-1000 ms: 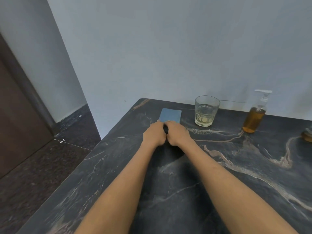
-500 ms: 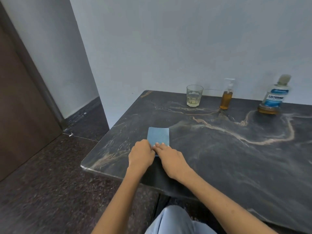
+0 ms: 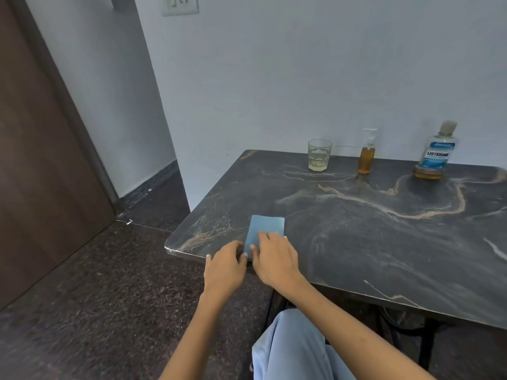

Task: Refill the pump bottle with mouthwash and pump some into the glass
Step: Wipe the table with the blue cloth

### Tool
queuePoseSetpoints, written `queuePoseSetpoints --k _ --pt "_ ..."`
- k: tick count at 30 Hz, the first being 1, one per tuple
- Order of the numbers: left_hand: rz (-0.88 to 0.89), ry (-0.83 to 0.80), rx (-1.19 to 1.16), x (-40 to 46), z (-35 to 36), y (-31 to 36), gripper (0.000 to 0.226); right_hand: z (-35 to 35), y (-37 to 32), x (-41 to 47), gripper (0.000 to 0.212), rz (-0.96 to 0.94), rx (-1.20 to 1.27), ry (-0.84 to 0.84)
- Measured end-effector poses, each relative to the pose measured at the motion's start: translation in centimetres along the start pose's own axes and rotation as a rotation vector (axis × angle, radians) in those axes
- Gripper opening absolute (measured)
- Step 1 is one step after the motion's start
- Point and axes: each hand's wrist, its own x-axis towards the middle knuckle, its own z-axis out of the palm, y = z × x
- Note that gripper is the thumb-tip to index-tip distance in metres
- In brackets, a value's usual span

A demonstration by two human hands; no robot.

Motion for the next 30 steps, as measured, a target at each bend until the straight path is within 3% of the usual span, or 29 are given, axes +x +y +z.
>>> queuePoseSetpoints --k 3,9,12,16,21,26,30 --pt "-0.045 0.000 0.059 0.2 -0.3 -1.4 0.042 1.5 -1.1 2.1 0.061 0.124 -0.012 -0.157" --pt "-0.104 0.036 0.005 0.6 -0.4 -4.5 0.059 3.5 -3.5 7.0 0.061 0.179 -0.097 -0.211" --pt "-0.149 0.096 -0.045 0.5 -0.4 -5.8 0.061 4.5 -5.4 8.7 0.058 0.022 -0.118 -0.233" --pt "-0.233 0.199 -0.147 0.7 -1.1 -7.4 0.055 5.5 -7.9 8.2 0.051 -0.368 -0.102 -0.306" --pt "-0.210 0.278 -0.233 1.0 -0.7 -8.1 0.054 4.5 -3.2 3.9 0.048 -0.585 -0.084 -0.241" --pt "-0.202 0.345 -0.347 1.2 0.4 -7.7 0.054 2.2 3.5 5.0 0.047 -0.338 -0.100 -0.211" --pt "-0.234 0.368 -0.444 0.9 0.9 -6.8 0.058 3.2 1.0 10.5 0.050 -0.170 -0.171 -0.258"
